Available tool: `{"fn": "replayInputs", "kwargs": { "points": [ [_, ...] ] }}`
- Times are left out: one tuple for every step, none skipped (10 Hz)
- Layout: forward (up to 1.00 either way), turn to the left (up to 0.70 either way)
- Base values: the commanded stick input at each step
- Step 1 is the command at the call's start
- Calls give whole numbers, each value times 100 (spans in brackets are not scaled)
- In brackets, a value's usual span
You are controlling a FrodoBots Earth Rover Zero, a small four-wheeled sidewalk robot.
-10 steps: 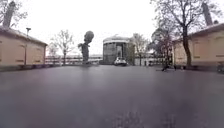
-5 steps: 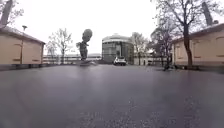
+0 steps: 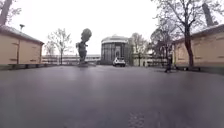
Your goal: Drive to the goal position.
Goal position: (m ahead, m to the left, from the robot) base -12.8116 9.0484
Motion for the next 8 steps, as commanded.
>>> {"fn": "replayInputs", "kwargs": {
  "points": [
    [100, 0],
    [100, 0],
    [100, 0],
    [100, 0],
    [100, 0],
    [100, 0],
    [100, 0],
    [100, 0]
  ]
}}
